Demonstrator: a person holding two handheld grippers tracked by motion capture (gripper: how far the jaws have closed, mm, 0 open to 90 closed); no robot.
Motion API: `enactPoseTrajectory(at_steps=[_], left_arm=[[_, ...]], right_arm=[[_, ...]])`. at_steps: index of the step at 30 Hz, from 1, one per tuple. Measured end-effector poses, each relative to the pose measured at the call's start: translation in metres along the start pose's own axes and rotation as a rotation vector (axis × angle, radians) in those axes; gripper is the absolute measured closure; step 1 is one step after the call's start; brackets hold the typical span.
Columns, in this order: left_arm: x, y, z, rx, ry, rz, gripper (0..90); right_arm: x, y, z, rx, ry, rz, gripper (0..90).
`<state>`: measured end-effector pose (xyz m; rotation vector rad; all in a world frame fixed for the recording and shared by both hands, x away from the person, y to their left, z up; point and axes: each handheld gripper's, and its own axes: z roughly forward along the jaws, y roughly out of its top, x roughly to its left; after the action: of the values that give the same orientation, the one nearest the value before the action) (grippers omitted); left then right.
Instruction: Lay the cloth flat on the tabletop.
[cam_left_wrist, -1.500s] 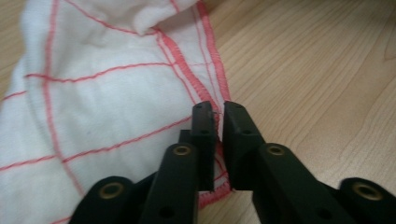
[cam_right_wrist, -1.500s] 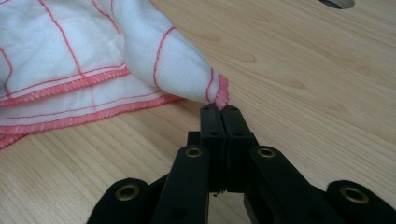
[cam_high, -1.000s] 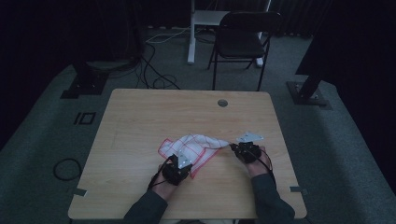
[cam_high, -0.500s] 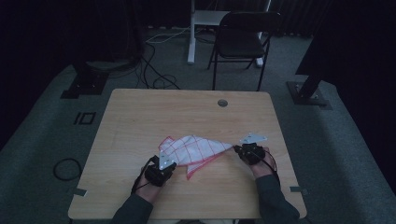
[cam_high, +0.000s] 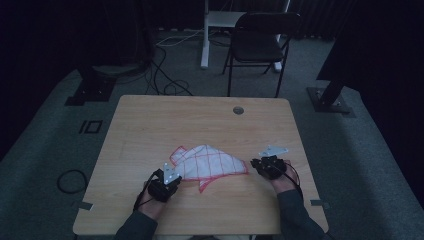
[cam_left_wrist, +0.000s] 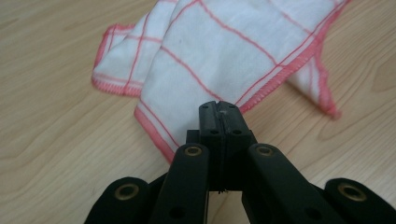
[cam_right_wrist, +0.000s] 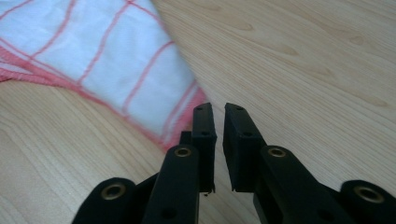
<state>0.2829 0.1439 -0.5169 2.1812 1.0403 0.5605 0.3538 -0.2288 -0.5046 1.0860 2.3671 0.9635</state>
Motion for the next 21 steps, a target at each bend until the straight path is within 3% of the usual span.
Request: enactPoseTrajectory(at_steps=[9,15,21], left_arm=[[0.008,-0.012,-0.003,0.025,0.021,-0.019,90.0],[0.013,-0.018,-0.004,0.041,0.014,-0.039,89.9],[0.014,-0.016,-0.008,0.019,0.008,-0.035,81.4]], right_arm=[[0.005,0.002,0.009,-0.008,0.005,0.021,79.3],[0.013,0.008,0.021,-0.016,0.023,0.022,75.2],[0.02,0.015,0.032,-0.024,0.045,0.024,73.7]])
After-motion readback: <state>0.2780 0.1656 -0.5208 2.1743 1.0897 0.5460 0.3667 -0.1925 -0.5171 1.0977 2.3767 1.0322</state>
